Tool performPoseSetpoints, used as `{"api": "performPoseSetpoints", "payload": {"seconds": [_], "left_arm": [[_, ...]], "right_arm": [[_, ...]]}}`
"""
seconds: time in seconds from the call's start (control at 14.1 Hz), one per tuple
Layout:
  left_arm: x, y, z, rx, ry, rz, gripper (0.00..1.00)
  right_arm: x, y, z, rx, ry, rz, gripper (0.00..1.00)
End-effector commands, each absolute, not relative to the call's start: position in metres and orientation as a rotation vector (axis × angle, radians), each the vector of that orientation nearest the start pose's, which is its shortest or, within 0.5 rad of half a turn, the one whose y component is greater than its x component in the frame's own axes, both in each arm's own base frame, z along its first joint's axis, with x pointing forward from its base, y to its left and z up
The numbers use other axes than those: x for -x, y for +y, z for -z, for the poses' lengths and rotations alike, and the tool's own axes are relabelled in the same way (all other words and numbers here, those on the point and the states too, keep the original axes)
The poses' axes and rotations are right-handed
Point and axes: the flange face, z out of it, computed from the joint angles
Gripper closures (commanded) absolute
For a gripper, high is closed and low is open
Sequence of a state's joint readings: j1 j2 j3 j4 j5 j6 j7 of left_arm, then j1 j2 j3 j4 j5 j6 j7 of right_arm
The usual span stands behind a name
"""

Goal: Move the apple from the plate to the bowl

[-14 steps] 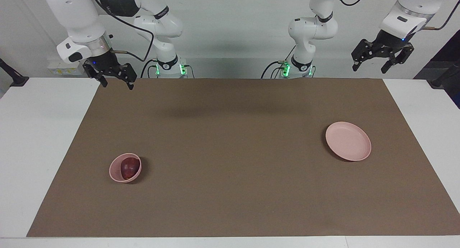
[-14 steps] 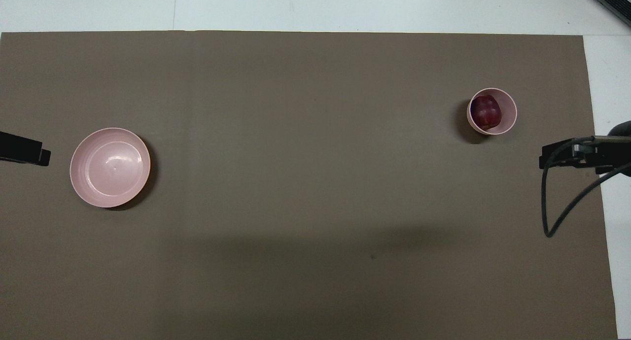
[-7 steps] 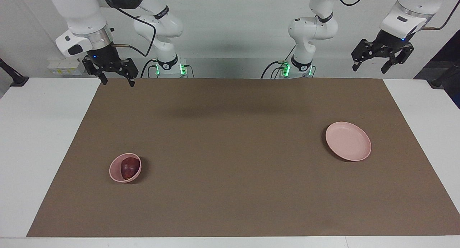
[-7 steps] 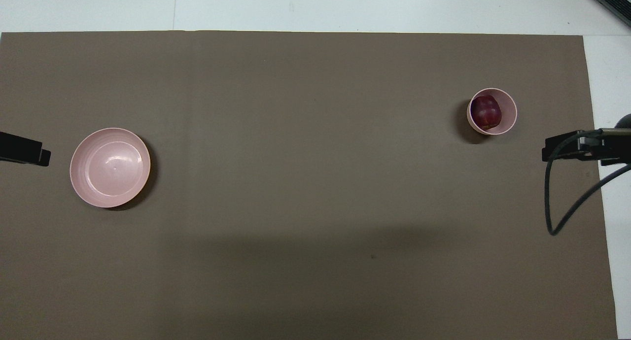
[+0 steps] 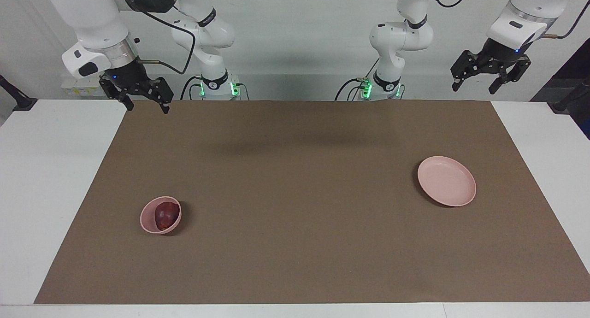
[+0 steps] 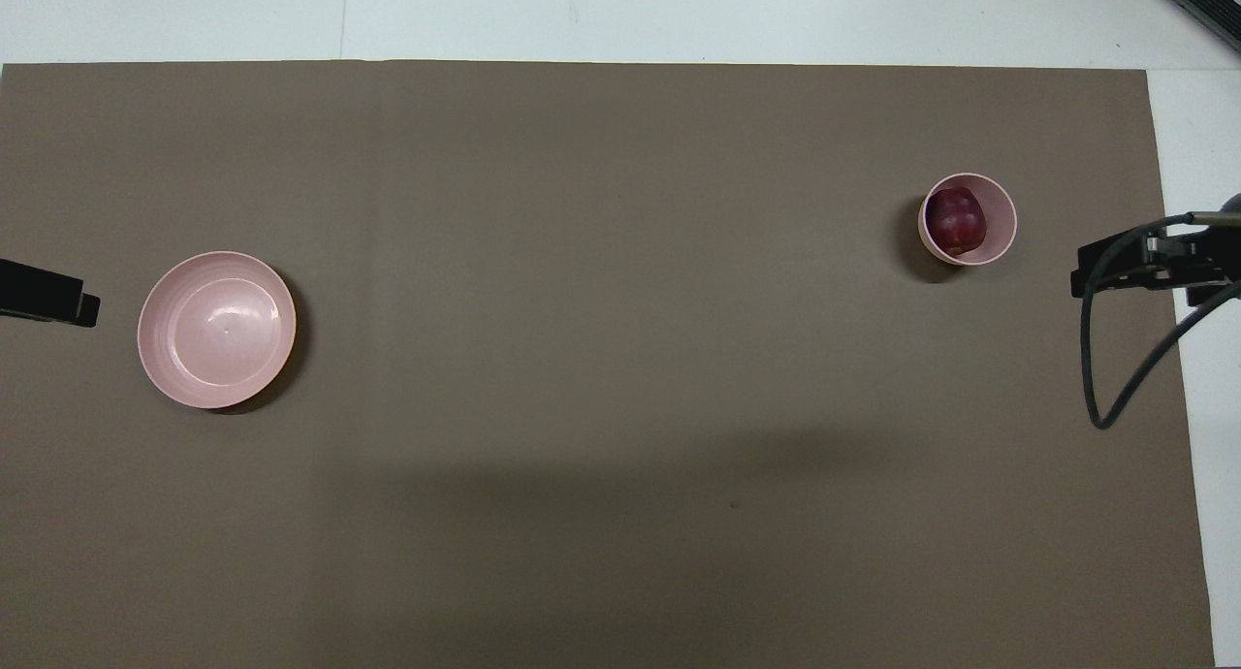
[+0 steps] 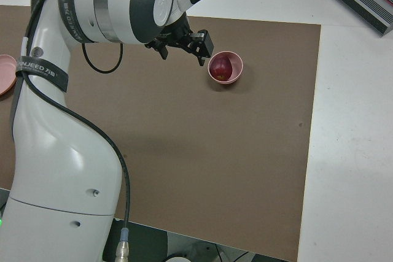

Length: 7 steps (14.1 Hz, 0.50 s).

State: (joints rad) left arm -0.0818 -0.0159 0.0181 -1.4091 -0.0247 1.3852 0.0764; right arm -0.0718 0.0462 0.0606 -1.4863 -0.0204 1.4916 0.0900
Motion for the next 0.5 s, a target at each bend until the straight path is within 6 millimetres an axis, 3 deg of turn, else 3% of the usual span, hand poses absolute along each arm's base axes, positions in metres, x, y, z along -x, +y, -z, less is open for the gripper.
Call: {"api": "performPoseSetpoints", "payload": {"seconds": [0.0,0.43], "left_arm": [[-0.5206,-0.0335,-0.6926,3.155,0.209,-0.022,0.0],[-0.5206,-0.0335,-0.6926,3.155,0.209,-0.022,0.0]], "right_arm": [[-0.5646,-0.0102,-0.6348,3.151,0.157,-0.062,0.0],[-0.5651,-0.0077,-0.6369,3.139,0.157,-0.019,0.0]]}}
